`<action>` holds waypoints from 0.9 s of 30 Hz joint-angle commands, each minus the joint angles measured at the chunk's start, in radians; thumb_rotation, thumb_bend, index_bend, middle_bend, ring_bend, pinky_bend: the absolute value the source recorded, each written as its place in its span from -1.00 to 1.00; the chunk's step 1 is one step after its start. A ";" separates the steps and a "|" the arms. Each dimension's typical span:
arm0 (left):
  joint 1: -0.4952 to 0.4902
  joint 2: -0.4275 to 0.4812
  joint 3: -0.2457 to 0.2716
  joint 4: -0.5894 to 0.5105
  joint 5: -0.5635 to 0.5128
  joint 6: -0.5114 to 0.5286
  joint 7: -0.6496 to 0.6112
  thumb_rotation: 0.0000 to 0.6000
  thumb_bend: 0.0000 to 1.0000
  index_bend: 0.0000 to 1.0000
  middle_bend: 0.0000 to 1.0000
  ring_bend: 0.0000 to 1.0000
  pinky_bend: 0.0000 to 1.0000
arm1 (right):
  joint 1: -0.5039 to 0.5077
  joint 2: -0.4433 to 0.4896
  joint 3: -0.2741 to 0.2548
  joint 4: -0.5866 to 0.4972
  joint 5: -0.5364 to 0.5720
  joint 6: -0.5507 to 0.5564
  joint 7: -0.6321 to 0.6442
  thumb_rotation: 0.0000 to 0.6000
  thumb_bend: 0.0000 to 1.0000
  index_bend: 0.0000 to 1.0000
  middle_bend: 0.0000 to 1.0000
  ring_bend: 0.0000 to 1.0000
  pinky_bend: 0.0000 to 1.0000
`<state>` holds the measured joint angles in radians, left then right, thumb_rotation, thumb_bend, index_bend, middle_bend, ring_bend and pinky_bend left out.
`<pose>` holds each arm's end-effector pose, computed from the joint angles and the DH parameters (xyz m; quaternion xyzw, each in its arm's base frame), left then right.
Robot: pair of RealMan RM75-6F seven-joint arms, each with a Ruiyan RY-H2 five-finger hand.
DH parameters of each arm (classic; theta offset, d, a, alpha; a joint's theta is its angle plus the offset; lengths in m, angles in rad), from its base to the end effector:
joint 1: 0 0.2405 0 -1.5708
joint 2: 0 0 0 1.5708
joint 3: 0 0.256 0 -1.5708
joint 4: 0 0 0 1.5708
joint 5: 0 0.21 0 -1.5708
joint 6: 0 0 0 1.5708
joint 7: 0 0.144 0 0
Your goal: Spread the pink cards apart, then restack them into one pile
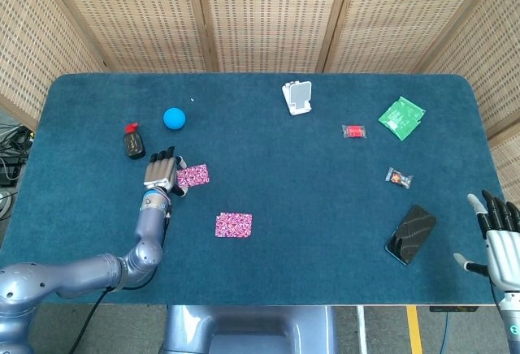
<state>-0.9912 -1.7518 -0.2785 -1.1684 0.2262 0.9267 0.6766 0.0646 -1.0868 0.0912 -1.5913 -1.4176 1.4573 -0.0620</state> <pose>-0.1617 0.4072 -0.0545 -0.6169 -0.5458 -0.2234 0.5212 -0.3297 -0.1831 0.1792 0.5806 -0.3740 0.3416 0.6375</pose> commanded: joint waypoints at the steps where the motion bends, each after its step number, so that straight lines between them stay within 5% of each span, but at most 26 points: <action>1: 0.003 -0.009 -0.004 0.009 0.014 -0.003 -0.004 1.00 -0.42 -0.36 -1.00 -1.00 -1.00 | 0.000 0.000 0.000 0.000 0.001 -0.001 0.000 1.00 -1.00 -1.00 -1.00 -1.00 -1.00; 27: 0.010 -0.040 -0.039 0.047 0.006 -0.012 0.032 1.00 -0.48 -0.32 -1.00 -1.00 -1.00 | 0.005 -0.002 -0.001 0.002 0.010 -0.015 -0.007 1.00 -1.00 -1.00 -1.00 -1.00 -1.00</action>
<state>-0.9816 -1.7916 -0.3177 -1.1215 0.2321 0.9151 0.7088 0.0695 -1.0890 0.0904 -1.5889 -1.4074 1.4426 -0.0694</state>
